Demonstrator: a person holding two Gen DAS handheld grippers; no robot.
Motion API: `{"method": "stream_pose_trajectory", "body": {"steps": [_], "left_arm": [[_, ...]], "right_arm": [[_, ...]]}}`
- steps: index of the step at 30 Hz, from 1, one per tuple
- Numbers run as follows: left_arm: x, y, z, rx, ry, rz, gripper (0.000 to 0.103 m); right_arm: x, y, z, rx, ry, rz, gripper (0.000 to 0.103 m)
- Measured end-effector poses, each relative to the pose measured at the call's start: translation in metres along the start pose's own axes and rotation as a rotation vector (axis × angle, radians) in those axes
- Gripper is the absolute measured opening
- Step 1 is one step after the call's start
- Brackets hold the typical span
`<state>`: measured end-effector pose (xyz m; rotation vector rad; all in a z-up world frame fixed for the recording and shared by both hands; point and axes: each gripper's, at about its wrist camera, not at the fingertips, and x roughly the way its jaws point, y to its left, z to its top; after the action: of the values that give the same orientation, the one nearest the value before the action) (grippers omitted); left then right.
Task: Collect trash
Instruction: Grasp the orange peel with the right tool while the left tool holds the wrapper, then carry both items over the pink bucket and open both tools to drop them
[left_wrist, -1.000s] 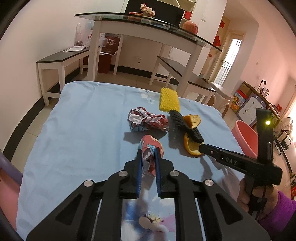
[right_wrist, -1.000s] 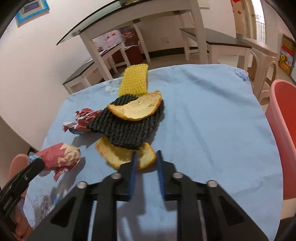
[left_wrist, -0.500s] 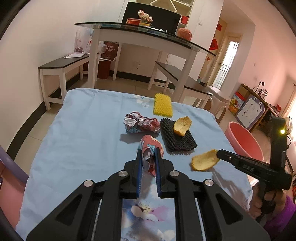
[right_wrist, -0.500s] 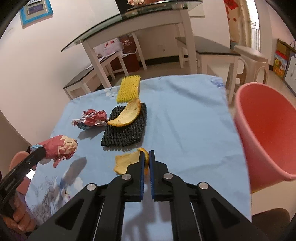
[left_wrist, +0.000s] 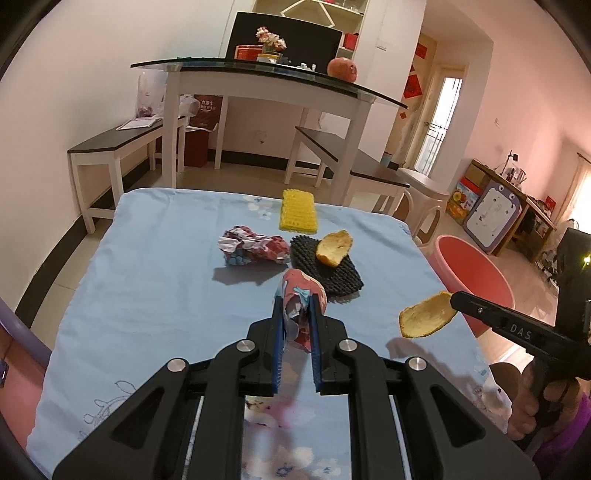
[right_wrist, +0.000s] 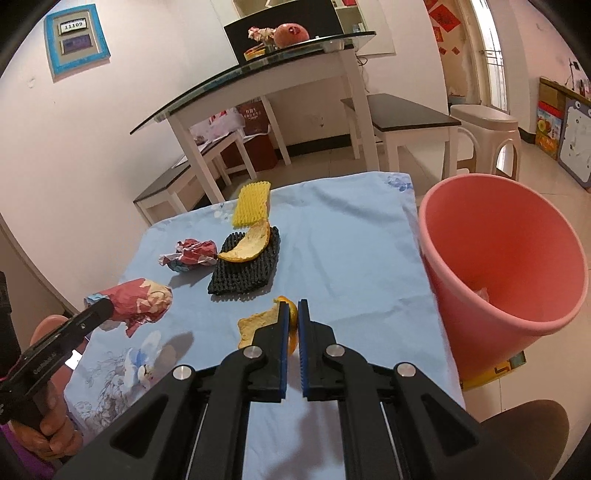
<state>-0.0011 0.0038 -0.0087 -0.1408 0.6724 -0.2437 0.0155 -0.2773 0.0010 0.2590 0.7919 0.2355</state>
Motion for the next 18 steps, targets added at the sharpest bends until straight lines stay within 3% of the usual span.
{"method": "stream_pose_trajectory", "body": {"steps": [18], "left_arm": [[0.016, -0.057, 0.013, 0.083, -0.005, -0.095, 0.012]], "right_arm": [[-0.048, -0.055, 0.009, 0.073, -0.139, -0.091, 0.004]]}}
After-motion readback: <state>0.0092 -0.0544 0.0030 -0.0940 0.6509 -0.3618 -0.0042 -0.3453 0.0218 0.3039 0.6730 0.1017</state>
